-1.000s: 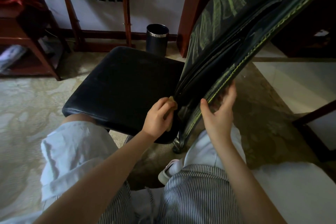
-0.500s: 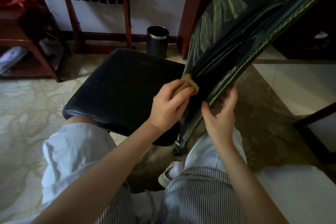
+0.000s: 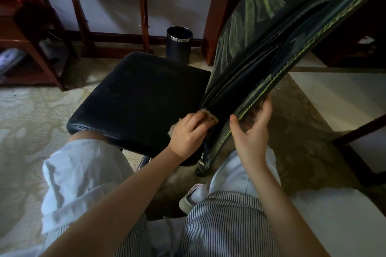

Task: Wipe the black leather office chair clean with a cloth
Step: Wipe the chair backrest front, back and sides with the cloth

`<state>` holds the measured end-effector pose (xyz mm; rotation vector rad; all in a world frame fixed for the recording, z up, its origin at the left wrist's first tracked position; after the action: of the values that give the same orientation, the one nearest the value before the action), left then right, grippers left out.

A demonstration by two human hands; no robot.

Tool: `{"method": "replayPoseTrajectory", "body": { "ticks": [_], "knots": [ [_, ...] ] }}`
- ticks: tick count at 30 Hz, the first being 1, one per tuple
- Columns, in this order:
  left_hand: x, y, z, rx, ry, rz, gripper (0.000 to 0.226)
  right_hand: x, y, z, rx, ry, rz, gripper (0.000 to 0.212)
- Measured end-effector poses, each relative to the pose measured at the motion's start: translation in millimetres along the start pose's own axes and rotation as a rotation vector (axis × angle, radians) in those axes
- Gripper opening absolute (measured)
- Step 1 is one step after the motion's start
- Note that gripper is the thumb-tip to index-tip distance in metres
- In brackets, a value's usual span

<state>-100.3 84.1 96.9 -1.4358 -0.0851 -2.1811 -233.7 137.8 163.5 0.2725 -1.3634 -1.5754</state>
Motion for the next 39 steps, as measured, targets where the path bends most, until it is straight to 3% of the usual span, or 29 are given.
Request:
{"method": "replayPoseTrajectory", "body": {
  "ticks": [7, 12, 19, 27, 39],
  "knots": [
    [-65, 14, -24, 0.024, 0.270, 0.132, 0.023, 0, -2, -1, 0.000, 0.021, -0.023, 0.079],
    [-63, 14, -8, -0.103, 0.185, 0.342, 0.024, 0, -2, -1, -0.003, 0.024, -0.006, 0.079],
    [36, -20, 44, -0.200, -0.140, 0.185, 0.025, 2, -4, -1, -0.003, -0.011, 0.032, 0.080],
    [68, -34, 20, -0.019, -0.172, -0.051, 0.020, 3, -3, 2, 0.041, -0.002, 0.034, 0.080],
    [14, -21, -1, 0.040, -0.100, -0.075, 0.022, 3, -5, 2, 0.087, 0.025, 0.033, 0.082]
  ]
}}
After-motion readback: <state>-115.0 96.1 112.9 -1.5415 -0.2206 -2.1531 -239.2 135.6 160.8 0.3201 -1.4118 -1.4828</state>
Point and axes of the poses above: each hand's wrist, its own x-axis towards the middle knuckle, its own z-axis out of the back of the hand, y = z × x, the point moved 7 cm from there along x, towards the middle knuckle, and after that the axes turned 3 degrees about -y, right-handed, at the moved point
